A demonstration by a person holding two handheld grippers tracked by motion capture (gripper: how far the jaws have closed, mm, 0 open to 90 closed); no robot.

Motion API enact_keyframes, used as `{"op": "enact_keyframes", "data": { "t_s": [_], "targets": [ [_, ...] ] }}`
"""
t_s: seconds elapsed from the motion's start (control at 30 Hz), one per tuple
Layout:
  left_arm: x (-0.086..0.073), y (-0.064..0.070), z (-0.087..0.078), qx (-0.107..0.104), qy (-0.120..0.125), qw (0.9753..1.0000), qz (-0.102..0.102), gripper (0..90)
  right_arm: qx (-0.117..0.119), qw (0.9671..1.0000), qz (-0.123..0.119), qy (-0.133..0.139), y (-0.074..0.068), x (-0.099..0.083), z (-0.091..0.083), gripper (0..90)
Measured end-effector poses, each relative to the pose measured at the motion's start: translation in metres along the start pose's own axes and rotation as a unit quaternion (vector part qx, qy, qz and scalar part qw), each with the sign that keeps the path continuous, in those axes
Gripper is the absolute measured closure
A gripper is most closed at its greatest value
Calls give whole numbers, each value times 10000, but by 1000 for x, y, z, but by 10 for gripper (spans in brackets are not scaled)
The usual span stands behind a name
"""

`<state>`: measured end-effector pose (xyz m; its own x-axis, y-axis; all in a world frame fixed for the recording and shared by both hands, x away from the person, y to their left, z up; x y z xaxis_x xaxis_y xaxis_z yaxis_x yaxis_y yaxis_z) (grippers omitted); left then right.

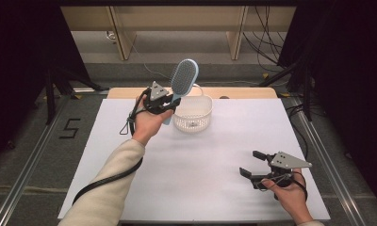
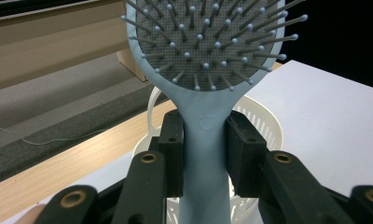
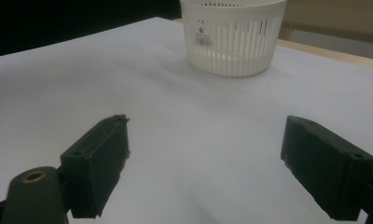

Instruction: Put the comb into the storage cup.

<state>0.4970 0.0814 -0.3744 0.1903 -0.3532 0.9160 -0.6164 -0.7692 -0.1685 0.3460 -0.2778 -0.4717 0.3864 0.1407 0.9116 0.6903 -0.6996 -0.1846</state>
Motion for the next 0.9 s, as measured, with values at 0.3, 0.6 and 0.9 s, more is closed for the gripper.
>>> {"op": "enact_keyframes", "data": {
  "t_s": [0.3, 0.6, 0.9],
  "targets": [
    [1, 0, 4, -10, 13, 10000, 12, 700, 3, 10000, 20, 3, 0, 0, 0, 159],
    [5, 1, 7, -37, 58, 10000, 20, 700, 5, 10000, 20, 2, 0, 0, 0, 159],
    [5, 1, 11, -32, 60, 10000, 8, 699, 15, 10000, 20, 11, 1, 0, 0, 159]
  ]
}}
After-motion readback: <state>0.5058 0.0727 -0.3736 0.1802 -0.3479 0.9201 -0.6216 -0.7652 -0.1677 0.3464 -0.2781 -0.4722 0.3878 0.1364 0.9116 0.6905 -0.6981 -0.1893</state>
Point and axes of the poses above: each handheld gripper's, and its own axes: z roughly forward along the jaws, x roughly out of its top, y roughly to its right, the point moved 2 cm from there along z, roughly forward along the jaws, and after that the axes turned 8 degrees about z, right-handed, at the moved point
